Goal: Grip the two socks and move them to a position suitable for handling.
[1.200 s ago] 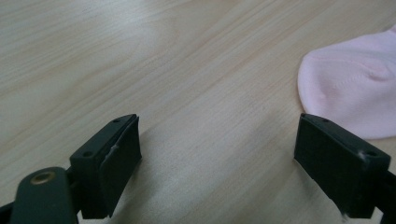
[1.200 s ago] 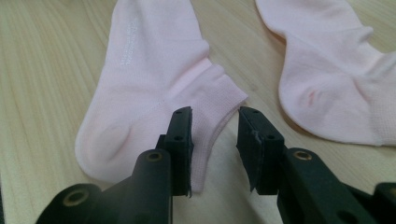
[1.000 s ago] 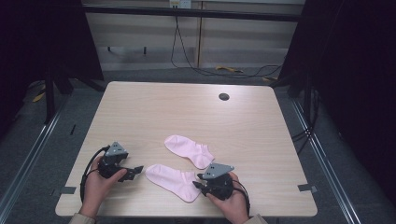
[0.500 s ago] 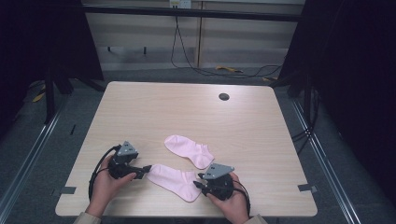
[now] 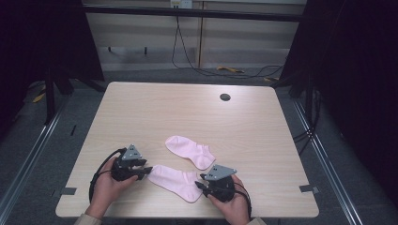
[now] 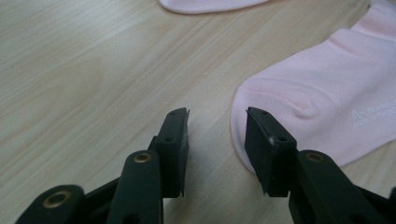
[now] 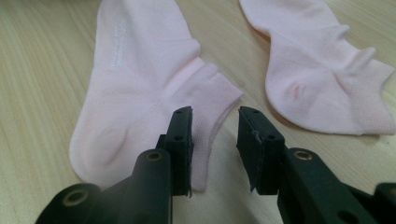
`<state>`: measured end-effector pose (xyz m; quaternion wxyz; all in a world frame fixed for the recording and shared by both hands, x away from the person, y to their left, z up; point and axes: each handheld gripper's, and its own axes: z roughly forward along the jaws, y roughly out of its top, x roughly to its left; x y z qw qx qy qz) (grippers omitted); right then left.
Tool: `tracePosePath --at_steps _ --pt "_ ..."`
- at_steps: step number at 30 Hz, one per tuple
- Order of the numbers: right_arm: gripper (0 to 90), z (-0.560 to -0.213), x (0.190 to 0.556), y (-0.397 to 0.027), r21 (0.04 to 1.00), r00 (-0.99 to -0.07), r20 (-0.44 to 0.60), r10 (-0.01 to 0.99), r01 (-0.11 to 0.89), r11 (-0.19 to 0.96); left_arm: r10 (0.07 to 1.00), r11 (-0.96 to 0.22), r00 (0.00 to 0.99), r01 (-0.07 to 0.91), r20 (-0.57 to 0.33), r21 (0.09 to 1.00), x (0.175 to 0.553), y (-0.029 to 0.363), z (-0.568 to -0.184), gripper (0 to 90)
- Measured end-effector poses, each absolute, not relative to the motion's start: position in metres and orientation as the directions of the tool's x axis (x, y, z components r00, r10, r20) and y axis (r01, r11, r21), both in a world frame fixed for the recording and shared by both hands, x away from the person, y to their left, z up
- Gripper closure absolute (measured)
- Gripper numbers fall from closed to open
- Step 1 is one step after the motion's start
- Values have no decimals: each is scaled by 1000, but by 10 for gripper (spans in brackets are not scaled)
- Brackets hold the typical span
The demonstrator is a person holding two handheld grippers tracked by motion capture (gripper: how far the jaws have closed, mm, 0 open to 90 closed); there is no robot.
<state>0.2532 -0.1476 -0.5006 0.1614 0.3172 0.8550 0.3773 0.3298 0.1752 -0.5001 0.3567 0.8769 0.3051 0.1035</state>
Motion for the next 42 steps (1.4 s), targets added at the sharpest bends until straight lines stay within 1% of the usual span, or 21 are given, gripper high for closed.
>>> tracePosePath --at_steps 5,6,7,8,13,15,16,19,25,27,28,31,33,35,37,42 --pt "670 -501 252 -148 750 -731 -12 682 445 489 600 -574 799 470 -46 671 330 173 -498 668" --pt "692 -502 252 -148 752 -722 8 692 461 472 601 -573 798 474 -50 669 330 173 -498 692" --pt "692 -502 252 -148 752 -722 8 692 461 472 601 -573 798 474 -50 669 330 173 -498 703" --pt "718 -502 252 -149 752 -715 32 698 478 455 592 -576 804 470 -54 669 329 172 -497 728" --pt "813 -502 250 -146 749 -726 38 687 476 461 582 -586 812 466 -56 663 328 169 -497 797" --pt "821 -502 250 -146 748 -726 38 687 476 462 579 -588 813 466 -59 662 329 169 -496 819" --pt "848 -502 250 -145 745 -726 40 686 480 464 578 -581 813 474 -76 661 329 169 -497 833" --pt "866 -501 251 -144 738 -723 48 689 490 464 577 -582 813 474 -76 661 328 168 -496 879" --pt "878 -501 252 -145 737 -712 79 698 513 440 584 -587 809 474 -63 656 327 167 -495 900" --pt "884 -500 252 -143 739 -715 62 697 502 449 593 -560 798 506 -110 656 327 168 -496 900" --pt "885 -499 252 -143 740 -716 63 696 501 448 595 -561 797 506 -105 655 327 169 -495 900" --pt "886 -497 252 -144 752 -715 66 696 494 436 594 -548 797 503 -113 668 326 170 -492 900" --pt "887 -493 253 -146 766 -713 80 696 491 415 602 -506 789 494 -120 707 325 173 -484 900" --pt "887 -492 253 -146 766 -711 86 698 495 410 604 -504 788 489 -114 712 325 175 -481 900" --pt "887 -492 254 -147 765 -712 94 696 499 407 602 -482 787 490 -132 726 323 175 -477 900" --pt "888 -490 253 -145 769 -718 95 689 493 408 594 -485 794 483 -130 729 322 174 -475 900"
